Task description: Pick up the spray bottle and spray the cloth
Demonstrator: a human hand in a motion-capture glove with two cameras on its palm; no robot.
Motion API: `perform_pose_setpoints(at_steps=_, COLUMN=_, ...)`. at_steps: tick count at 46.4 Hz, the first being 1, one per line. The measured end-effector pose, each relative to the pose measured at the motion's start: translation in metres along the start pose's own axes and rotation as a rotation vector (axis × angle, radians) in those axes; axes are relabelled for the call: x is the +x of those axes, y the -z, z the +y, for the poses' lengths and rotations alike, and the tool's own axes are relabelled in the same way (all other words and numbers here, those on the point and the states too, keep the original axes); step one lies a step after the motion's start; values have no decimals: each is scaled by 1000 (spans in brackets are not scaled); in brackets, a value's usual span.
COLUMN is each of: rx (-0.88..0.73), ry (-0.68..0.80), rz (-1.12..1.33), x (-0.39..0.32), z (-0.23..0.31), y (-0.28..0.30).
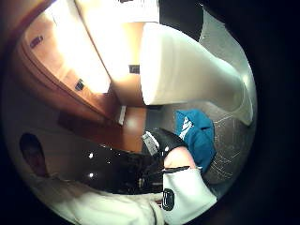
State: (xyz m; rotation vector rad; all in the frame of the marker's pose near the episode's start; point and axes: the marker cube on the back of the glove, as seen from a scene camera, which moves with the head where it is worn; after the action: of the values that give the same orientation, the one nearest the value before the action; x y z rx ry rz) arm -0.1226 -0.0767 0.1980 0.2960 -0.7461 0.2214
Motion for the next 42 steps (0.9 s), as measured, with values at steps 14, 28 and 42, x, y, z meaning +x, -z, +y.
perform_pose_setpoints(at_steps=14, rx=34, ry=-59, rz=-96, x=-7, z=-17, y=-22)
perform_pose_setpoints(at_steps=28, rx=-11, ry=-84, rz=-115, x=-13, z=-39, y=-36)
perform_pose_setpoints(at_steps=42, rx=-134, ry=-40, rz=4, x=-29, z=-55, y=-69)
